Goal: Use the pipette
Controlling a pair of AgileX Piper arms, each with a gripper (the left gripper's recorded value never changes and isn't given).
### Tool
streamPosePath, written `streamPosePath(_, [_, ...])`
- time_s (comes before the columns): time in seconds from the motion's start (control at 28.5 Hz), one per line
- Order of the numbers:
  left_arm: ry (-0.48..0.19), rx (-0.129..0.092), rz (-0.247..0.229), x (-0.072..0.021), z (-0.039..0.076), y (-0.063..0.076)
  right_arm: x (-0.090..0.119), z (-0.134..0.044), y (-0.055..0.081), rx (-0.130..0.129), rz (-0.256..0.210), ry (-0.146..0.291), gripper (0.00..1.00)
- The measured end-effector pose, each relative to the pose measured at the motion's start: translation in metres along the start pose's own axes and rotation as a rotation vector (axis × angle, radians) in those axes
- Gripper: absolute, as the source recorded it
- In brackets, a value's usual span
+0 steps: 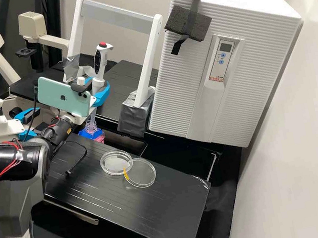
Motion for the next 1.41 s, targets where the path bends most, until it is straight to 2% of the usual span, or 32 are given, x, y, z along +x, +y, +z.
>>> streamPosePath(0.25, [0.003, -0.008, -0.014, -0.0026, -0.001, -0.004, -0.007, -0.021, 0.029, 0.045, 0.066, 0.060, 0.00])
streamPosePath(0.46, [-0.003, -0.052, -0.014, -0.0028, 0.001, -0.004, -0.017, -0.036, 0.054, 0.087, 0.117, 0.114, 0.00])
streamPosePath(0.56, [-0.041, -0.056, -0.028, -0.0033, 0.005, -0.006, -0.026, -0.038, 0.067, 0.088, 0.131, 0.153, 0.00])
streamPosePath(0.63, [-0.053, -0.067, -0.035, -0.0039, 0.007, -0.007, -0.032, -0.037, 0.075, 0.090, 0.139, 0.171, 0.00])
streamPosePath(0.7, [-0.064, -0.087, -0.042, -0.0044, 0.008, -0.008, -0.039, -0.034, 0.083, 0.088, 0.149, 0.185, 0.00])
streamPosePath(0.88, [-0.086, -0.133, -0.041, -0.0049, 0.009, -0.008, -0.060, -0.021, 0.103, 0.075, 0.201, 0.163, 0.00])
streamPosePath(0.95, [-0.094, -0.153, -0.037, -0.0055, 0.010, -0.009, -0.066, -0.016, 0.109, 0.077, 0.221, 0.148, 0.00])
streamPosePath(1.02, [-0.099, -0.162, -0.035, -0.0051, 0.010, -0.009, -0.072, -0.012, 0.111, 0.071, 0.238, 0.129, 0.00])
streamPosePath(1.12, [-0.106, -0.161, -0.038, -0.0051, 0.012, -0.010, -0.083, -0.003, 0.114, 0.029, 0.275, 0.085, 0.00])
streamPosePath(1.34, [-0.113, -0.160, -0.040, -0.0052, 0.014, -0.010, -0.096, 0.006, 0.118, 0.007, 0.297, 0.037, 0.00])
streamPosePath(1.41, [-0.109, -0.168, -0.037, -0.0052, 0.015, -0.010, -0.099, 0.008, 0.120, -0.001, 0.306, 0.032, 0.00])
